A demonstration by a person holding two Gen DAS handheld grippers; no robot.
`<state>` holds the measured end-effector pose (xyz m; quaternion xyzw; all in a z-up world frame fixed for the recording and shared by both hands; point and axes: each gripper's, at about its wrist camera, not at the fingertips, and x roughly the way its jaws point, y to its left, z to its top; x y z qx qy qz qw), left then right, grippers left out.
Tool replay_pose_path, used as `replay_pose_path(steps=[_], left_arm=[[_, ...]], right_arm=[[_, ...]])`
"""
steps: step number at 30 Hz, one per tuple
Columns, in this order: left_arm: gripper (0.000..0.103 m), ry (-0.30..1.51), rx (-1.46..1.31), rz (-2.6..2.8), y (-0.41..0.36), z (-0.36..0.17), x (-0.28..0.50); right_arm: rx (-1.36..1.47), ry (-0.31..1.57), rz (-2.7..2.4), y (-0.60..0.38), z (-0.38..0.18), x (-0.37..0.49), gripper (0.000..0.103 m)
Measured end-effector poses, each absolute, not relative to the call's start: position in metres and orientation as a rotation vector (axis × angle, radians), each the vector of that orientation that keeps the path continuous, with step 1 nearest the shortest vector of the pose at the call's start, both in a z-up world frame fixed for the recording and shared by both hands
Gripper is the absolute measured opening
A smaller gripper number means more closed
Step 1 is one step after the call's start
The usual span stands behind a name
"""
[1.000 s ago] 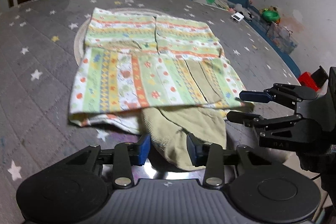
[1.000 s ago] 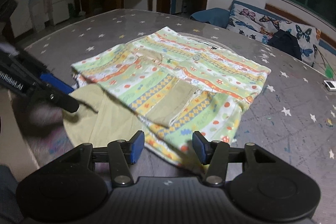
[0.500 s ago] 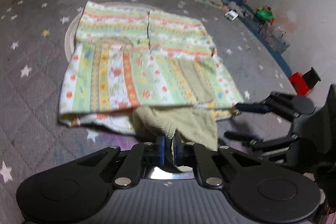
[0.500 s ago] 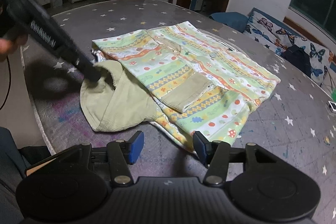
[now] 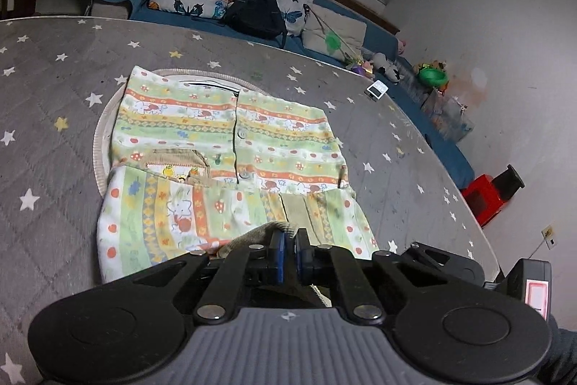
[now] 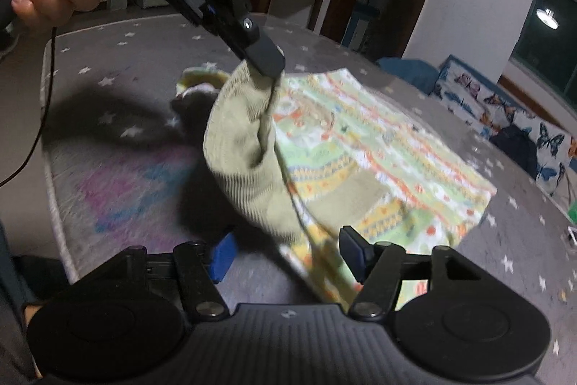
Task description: Fold clothes
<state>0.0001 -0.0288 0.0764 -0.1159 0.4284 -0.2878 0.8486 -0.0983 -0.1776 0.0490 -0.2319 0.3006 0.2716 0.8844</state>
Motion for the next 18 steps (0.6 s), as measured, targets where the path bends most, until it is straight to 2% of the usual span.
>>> replay_pose_path(steps=[4,6,8,11,15,18], left_arm=[[0.007,0.89,-0.217,-0.633,-0.028,0.075,-0.003],[0.007,0.871,-0.191,-0.638,-0.02,0.074,-0.009],[0.009,0.851,-0.164,-0.642,-0.011,0.073,-0.015],[0.013,0.821,-0.124,-0.647,0.002,0.071,-0.024],[0.032,0.779,-0.058,-0.634,0.018,0.069,-0.037],[0.035,0.741,0.032,-0.58,0.022,0.065,-0.043]], right_arm=[[-0.457,0.603,0.576,-0.17,0.05,-0.085,0.06],[-0.429,0.607,0.583,-0.169,0.051,-0.077,0.053],[-0.383,0.621,0.594,-0.171,0.054,-0.069,0.036],[-0.307,0.649,0.613,-0.179,0.059,-0.061,0.027],[-0.243,0.66,0.626,-0.186,0.065,-0.054,0.023],[-0.216,0.668,0.622,-0.189,0.067,-0.051,0.021]])
